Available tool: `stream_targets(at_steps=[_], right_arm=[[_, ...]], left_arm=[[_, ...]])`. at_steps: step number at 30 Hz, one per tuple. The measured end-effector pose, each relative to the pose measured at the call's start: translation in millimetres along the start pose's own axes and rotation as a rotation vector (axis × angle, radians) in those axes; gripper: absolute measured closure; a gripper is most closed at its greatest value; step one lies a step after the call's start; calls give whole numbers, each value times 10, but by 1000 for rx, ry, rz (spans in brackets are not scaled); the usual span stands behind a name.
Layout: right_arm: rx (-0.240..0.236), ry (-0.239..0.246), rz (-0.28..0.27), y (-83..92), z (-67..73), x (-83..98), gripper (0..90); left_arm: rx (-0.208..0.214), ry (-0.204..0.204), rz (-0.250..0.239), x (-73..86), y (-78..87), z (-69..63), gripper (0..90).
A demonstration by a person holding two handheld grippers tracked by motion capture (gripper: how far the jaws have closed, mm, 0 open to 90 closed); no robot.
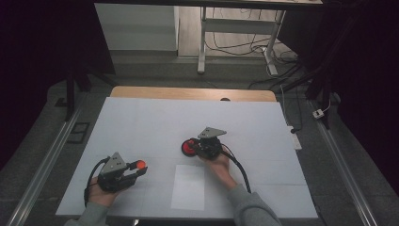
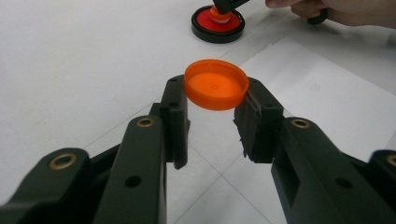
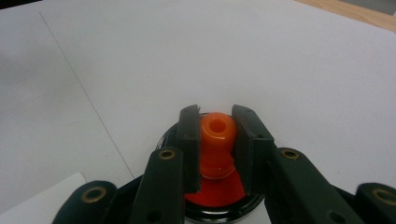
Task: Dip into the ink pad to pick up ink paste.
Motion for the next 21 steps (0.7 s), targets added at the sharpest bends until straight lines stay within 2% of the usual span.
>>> stream_targets(at_steps=[1, 3, 4, 9, 13, 21], right_arm=[[-15, -22, -7, 2, -25, -3, 730], [-58, -108, -63, 43, -90, -12, 729], [-57, -116, -82, 82, -112, -46, 729], [-46, -91, -124, 235, -106, -163, 729], [-52, -66, -118, 272, -59, -194, 728], [-67, -60, -132, 352, -31, -227, 728]], left_arm=[[-1, -1, -1, -1, -1, 0, 657], [-4, -4, -8, -4, 10, -2, 657], [-6, -5, -12, -6, 15, 1, 657], [-5, 1, -6, 9, 3, 27, 657], [-6, -2, -8, 4, 12, 21, 657], [-5, 4, -7, 7, 9, 27, 657]])
Point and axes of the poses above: each handheld gripper's, and its own axes: y roughly backward along the jaws, x roughly out of its underside, z roughly to its left, the point moved 2 cm from there along -y, roughly forward along the jaws, and after that the axes turned 2 degrees about x, right-handed, at the moved point
